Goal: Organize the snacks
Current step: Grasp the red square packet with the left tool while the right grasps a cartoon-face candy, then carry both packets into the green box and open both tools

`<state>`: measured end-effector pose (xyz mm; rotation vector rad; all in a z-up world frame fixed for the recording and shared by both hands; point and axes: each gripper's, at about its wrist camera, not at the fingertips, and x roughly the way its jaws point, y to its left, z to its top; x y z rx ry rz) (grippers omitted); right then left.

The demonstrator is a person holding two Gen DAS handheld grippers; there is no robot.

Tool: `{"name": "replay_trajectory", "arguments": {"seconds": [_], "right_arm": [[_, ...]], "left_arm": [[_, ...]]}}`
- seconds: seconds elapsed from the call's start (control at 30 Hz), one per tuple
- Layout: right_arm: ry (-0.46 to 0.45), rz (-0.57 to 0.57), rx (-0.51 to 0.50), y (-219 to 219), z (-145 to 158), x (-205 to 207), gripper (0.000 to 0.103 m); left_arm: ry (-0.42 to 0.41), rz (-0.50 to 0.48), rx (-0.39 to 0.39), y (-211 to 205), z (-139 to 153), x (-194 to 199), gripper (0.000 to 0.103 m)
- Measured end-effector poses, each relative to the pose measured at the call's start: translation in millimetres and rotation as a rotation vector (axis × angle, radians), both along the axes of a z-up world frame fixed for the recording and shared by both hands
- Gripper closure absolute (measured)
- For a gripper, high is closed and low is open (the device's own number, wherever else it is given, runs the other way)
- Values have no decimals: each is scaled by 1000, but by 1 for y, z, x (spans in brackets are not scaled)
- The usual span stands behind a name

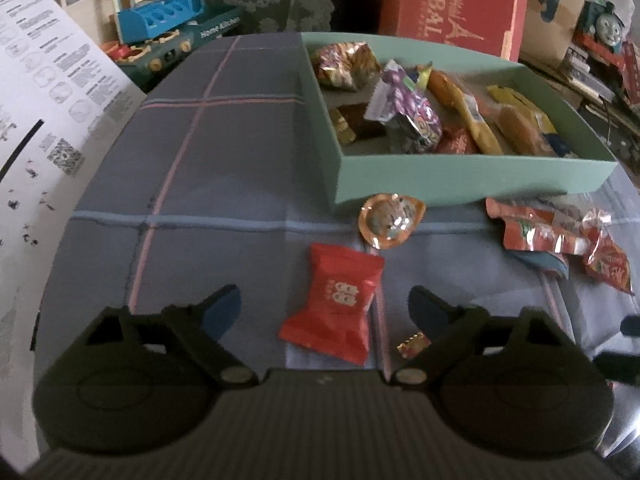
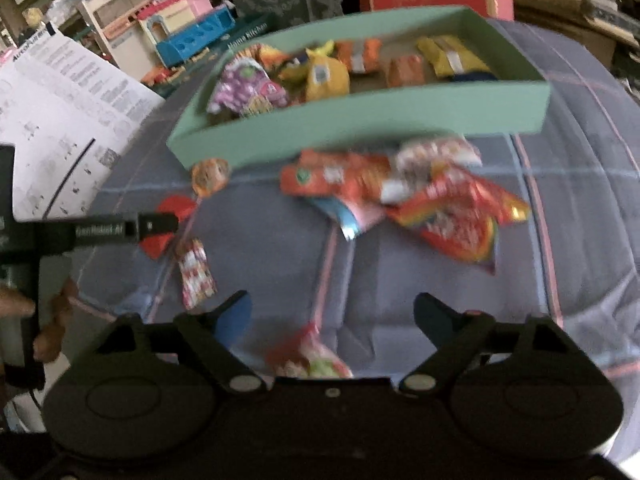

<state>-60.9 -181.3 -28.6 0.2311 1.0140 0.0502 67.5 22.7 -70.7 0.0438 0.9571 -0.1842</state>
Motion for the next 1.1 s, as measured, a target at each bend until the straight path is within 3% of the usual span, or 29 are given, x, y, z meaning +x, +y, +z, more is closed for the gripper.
{"name": "replay_trajectory", "arguments": {"seconds": [0.03,0.17,0.2,0.27,0.37,0.47,0.67,0.7,0.77,0.83,1.1], "right_arm": [[6,-7,4,-1,-2,-3,16],[11,-15,5,-2,-5,-11,26],[12,-9,8,-1,-6,-12,27],[19,14,11,0,-9,-12,33],[29,60,-8,10,-14,-11,45],[24,112,-43,20,-15,-14,51],[26,208,-117,37,-13,-23,55],[26,210,-120,37,-13,-24,55],[20,205,-137,36,-13,-27,68],[16,191,-154,35,-13,-29,72],[-13,137,-107,26,-1,-24,76]], "left_arm": [[3,-3,3,-2,-2,2,17],[19,-14,3,-8,-10,3,40],[1,-18,23,-9,-10,0,54],[-12,-33,36,-10,-10,-3,67],[-3,-27,6,-5,-9,-6,68],[3,-19,-15,1,-9,-14,69],[23,-11,-46,8,-7,-29,68],[24,-11,-48,9,-7,-32,68],[22,-12,-47,9,-7,-36,68],[20,-10,-44,8,-7,-39,69],[4,-2,-87,10,13,-40,71]]}}
